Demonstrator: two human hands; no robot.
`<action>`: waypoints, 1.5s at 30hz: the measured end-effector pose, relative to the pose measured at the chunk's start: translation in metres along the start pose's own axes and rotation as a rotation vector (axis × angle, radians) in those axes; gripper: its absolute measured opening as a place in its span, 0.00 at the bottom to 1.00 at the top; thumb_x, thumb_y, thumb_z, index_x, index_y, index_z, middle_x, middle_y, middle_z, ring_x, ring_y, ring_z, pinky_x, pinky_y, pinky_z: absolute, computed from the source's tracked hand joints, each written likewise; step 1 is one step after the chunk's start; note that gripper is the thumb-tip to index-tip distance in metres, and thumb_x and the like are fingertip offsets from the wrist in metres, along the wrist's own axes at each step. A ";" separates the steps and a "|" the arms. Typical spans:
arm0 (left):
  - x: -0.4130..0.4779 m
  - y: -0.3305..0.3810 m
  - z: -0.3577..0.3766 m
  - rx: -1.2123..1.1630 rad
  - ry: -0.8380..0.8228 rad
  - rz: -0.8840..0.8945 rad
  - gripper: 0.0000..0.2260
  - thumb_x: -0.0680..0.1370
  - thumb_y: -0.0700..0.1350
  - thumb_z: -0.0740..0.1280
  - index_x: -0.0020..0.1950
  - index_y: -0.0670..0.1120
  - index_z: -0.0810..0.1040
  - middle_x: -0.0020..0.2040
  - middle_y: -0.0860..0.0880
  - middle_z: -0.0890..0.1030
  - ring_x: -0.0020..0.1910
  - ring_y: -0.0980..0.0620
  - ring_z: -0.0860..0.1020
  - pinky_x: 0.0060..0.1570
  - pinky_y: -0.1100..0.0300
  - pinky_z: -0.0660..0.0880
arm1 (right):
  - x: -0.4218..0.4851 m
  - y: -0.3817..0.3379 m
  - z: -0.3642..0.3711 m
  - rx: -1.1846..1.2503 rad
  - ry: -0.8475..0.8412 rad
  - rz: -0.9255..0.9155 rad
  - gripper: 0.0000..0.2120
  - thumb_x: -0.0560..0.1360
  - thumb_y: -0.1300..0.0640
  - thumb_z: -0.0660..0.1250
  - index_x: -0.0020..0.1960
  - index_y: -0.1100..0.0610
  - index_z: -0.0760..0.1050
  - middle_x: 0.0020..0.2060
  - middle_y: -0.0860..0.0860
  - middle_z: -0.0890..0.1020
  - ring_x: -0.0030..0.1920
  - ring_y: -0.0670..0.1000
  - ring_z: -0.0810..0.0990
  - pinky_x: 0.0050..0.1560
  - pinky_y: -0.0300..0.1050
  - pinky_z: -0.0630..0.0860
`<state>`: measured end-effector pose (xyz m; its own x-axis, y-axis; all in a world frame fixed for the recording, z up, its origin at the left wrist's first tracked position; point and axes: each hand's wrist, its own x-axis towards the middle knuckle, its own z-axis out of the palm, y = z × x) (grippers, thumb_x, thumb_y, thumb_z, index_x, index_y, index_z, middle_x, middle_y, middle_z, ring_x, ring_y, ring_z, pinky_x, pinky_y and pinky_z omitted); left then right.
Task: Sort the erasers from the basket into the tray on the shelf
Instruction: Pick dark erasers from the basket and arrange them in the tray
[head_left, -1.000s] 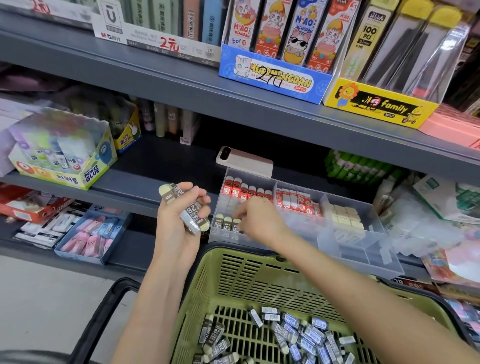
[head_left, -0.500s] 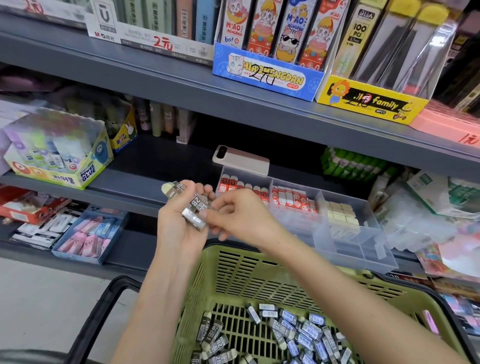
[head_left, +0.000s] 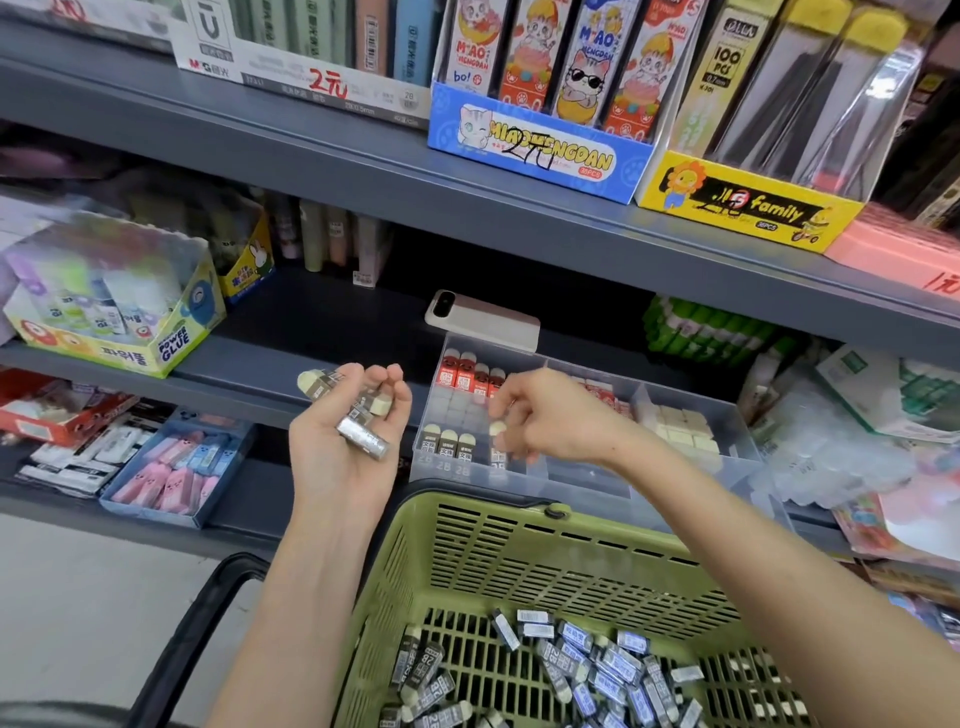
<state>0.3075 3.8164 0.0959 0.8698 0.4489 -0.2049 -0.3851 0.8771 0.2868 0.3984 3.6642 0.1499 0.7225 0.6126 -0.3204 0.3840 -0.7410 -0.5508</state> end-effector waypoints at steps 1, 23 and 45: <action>0.000 0.000 0.000 -0.001 -0.006 -0.002 0.06 0.70 0.36 0.67 0.45 0.40 0.73 0.37 0.44 0.79 0.41 0.47 0.81 0.43 0.56 0.78 | 0.003 -0.001 0.000 -0.036 -0.013 -0.007 0.08 0.71 0.67 0.69 0.49 0.59 0.75 0.31 0.51 0.81 0.36 0.52 0.82 0.33 0.37 0.75; 0.000 -0.002 0.002 0.037 -0.014 -0.007 0.06 0.68 0.35 0.67 0.43 0.40 0.74 0.36 0.45 0.77 0.37 0.48 0.80 0.41 0.56 0.78 | 0.022 0.004 0.031 -0.542 0.142 -0.050 0.10 0.74 0.57 0.67 0.54 0.55 0.80 0.49 0.52 0.82 0.52 0.54 0.79 0.51 0.46 0.76; -0.014 -0.009 0.014 0.026 -0.181 -0.114 0.18 0.74 0.42 0.61 0.60 0.35 0.74 0.62 0.35 0.77 0.62 0.38 0.77 0.61 0.44 0.71 | -0.015 -0.033 0.011 0.973 0.264 -0.118 0.02 0.74 0.66 0.67 0.46 0.61 0.75 0.35 0.56 0.80 0.32 0.49 0.78 0.35 0.37 0.77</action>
<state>0.3028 3.7997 0.1099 0.9494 0.3067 -0.0671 -0.2746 0.9149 0.2960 0.3680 3.6822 0.1643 0.8593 0.4999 -0.1083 -0.0890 -0.0622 -0.9941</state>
